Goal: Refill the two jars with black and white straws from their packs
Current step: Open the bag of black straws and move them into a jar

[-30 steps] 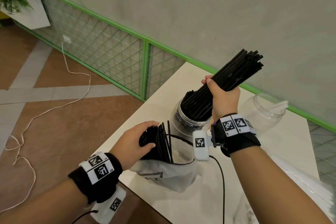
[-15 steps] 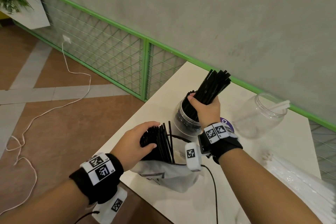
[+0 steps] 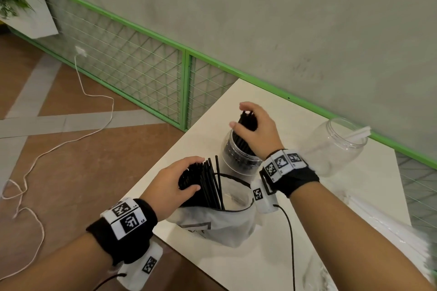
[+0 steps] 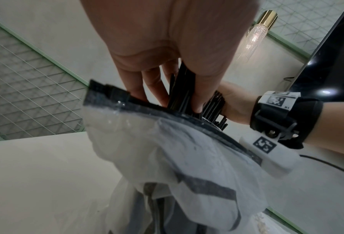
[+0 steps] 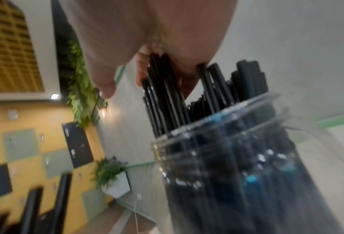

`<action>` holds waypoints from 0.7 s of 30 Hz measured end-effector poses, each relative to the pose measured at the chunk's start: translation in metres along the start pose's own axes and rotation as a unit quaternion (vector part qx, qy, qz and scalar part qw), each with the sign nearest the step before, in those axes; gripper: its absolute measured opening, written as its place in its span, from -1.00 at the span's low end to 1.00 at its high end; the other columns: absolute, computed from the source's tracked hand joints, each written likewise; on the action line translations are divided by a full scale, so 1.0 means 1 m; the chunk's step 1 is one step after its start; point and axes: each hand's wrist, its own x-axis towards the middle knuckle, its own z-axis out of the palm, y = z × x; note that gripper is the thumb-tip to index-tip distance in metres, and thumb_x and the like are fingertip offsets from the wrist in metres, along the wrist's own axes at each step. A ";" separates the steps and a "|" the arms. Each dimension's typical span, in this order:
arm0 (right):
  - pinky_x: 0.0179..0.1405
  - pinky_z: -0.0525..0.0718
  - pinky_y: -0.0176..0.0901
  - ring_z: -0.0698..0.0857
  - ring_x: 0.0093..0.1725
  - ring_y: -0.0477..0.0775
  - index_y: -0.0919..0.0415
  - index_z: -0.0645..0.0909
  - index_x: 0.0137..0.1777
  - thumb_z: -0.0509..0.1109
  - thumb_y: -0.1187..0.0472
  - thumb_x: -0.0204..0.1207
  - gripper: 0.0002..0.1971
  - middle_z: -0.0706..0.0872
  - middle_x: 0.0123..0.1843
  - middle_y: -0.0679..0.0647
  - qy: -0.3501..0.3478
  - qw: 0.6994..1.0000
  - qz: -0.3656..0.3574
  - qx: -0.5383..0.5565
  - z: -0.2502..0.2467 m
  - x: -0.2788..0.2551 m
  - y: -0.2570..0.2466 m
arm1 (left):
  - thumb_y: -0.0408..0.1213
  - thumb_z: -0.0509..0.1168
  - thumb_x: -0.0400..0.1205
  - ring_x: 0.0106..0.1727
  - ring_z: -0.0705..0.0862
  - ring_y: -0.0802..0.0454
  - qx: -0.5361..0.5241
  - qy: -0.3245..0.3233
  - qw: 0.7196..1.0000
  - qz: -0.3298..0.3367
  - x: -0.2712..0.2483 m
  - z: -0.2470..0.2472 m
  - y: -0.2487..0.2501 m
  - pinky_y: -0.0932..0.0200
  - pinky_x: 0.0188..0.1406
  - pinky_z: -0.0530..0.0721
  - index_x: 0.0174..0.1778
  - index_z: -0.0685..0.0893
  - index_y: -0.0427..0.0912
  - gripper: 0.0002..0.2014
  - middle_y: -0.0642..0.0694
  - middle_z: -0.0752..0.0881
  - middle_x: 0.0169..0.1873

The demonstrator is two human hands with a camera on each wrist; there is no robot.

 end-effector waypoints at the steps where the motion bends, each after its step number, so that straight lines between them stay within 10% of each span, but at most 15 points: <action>1: 0.24 0.33 -0.57 0.54 0.22 -0.17 0.05 0.55 0.32 0.52 0.10 0.46 -0.57 0.61 0.26 -0.05 -0.012 0.998 -0.023 -0.053 0.004 -0.001 0.003 | -0.29 0.45 0.51 0.26 0.50 0.44 0.001 0.000 1.000 0.001 0.000 0.000 0.000 0.65 0.18 0.33 0.34 0.47 0.28 -0.44 0.36 0.57 0.25; 7: 0.28 0.43 -0.28 0.58 0.19 0.05 0.19 0.62 0.22 0.41 0.30 0.54 -0.74 0.60 0.19 0.11 0.038 0.992 -0.044 -0.114 0.005 -0.002 0.005 | -0.31 0.45 0.51 0.24 0.50 0.44 0.002 -0.003 1.000 0.002 0.000 -0.001 0.001 0.67 0.16 0.34 0.35 0.48 0.24 -0.45 0.34 0.58 0.24; 14: 0.47 0.38 -0.11 0.44 0.41 0.03 0.12 0.11 0.64 0.48 0.24 0.50 -0.21 0.44 0.49 0.05 0.028 0.990 -0.029 -0.135 0.001 -0.015 0.015 | -0.30 0.45 0.51 0.24 0.51 0.42 0.000 -0.005 1.000 -0.005 0.000 -0.001 -0.001 0.68 0.14 0.34 0.35 0.48 0.26 -0.44 0.32 0.59 0.24; 17: 0.59 0.21 -0.08 0.22 0.63 0.04 0.20 0.08 0.66 0.32 0.14 0.63 -0.32 0.11 0.69 0.07 0.006 0.986 -0.044 -0.162 0.003 -0.023 0.022 | -0.29 0.45 0.51 0.25 0.51 0.40 0.001 -0.005 1.000 -0.004 0.000 -0.001 -0.001 0.65 0.16 0.35 0.35 0.47 0.27 -0.45 0.32 0.58 0.25; 21: 0.69 -0.06 0.07 0.08 0.69 0.04 0.19 0.07 0.67 0.07 -0.06 0.70 -0.38 0.19 0.70 0.07 -0.096 0.930 -0.092 -0.342 0.004 -0.023 0.028 | -0.28 0.44 0.51 0.27 0.52 0.38 0.003 -0.007 1.000 -0.004 0.000 -0.002 -0.002 0.54 0.20 0.39 0.35 0.46 0.30 -0.44 0.33 0.58 0.25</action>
